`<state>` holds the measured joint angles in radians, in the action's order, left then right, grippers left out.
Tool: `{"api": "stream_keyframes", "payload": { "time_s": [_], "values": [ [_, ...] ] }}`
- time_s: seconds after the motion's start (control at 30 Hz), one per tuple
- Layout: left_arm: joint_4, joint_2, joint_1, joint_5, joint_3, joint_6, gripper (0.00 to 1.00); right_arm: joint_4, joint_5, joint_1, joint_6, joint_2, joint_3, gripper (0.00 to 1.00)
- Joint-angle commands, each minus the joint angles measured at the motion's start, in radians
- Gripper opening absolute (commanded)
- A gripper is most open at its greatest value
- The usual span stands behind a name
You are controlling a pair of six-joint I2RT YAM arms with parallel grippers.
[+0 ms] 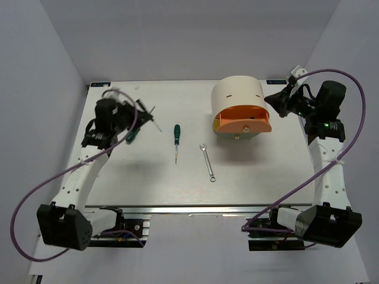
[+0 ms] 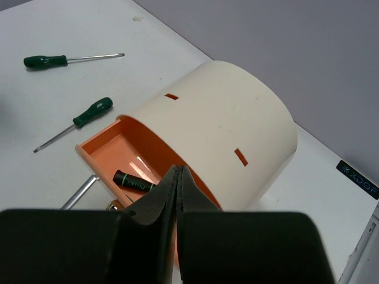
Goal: Sort the tools into containers
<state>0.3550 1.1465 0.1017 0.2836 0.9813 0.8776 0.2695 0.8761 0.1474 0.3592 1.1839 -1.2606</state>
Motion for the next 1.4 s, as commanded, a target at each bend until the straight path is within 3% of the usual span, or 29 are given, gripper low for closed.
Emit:
{"api": "stream_keyframes", "payload": {
  "time_s": [0.0,0.03,0.1,0.13,0.2,0.23,0.33,0.63,1.0,1.07,1.1,1.13,1.17,1.2,1.37],
  "values": [
    [-0.142,0.103,0.222,0.14,0.179,-0.219,0.0,-0.104,-0.008,0.008,-0.086,-0.027,0.012,0.0],
    [-0.086,0.158,0.283,0.135,0.361,-0.349,0.0,-0.108,-0.011,0.007,-0.091,-0.027,0.012,0.0],
    [0.072,0.327,0.389,0.088,0.558,-0.475,0.0,-0.116,-0.025,0.009,-0.1,-0.032,0.015,0.0],
    [0.12,0.382,0.471,0.078,0.746,-0.583,0.0,-0.118,-0.038,0.009,-0.101,-0.038,0.017,0.0],
    [0.229,0.536,0.551,0.063,0.92,-0.678,0.0,-0.118,-0.052,0.015,-0.108,-0.044,0.018,0.0],
    [0.263,0.582,0.573,0.06,1.076,-0.766,0.0,-0.115,-0.067,0.017,-0.111,-0.053,0.018,0.0],
    [0.34,0.734,0.619,0.051,1.283,-0.898,0.0,-0.089,-0.106,0.024,-0.112,-0.072,0.017,0.0],
    [0.242,0.84,0.754,-0.116,1.267,-1.178,0.0,-0.052,-0.123,0.053,-0.112,-0.118,0.029,0.0],
    [0.246,0.877,0.809,-0.147,1.194,-1.275,0.0,-0.053,-0.106,0.063,-0.121,-0.119,0.046,0.0],
    [0.233,0.869,0.811,-0.158,1.154,-1.27,0.09,-0.046,-0.103,0.063,-0.112,-0.118,0.05,0.23],
    [0.228,0.869,0.811,-0.162,1.143,-1.27,0.25,-0.041,-0.1,0.061,-0.102,-0.116,0.055,0.31],
    [0.225,0.869,0.813,-0.165,1.139,-1.267,0.31,-0.033,-0.095,0.061,-0.095,-0.115,0.058,0.41],
    [0.222,0.872,0.811,-0.176,1.137,-1.266,0.42,-0.032,-0.092,0.061,-0.088,-0.115,0.061,0.43],
    [0.22,0.875,0.811,-0.181,1.14,-1.266,0.46,-0.029,-0.089,0.061,-0.083,-0.113,0.064,0.45],
    [0.213,0.878,0.813,-0.204,1.172,-1.256,0.54,-0.001,-0.052,0.061,-0.046,-0.113,0.082,0.46]
  ]
}}
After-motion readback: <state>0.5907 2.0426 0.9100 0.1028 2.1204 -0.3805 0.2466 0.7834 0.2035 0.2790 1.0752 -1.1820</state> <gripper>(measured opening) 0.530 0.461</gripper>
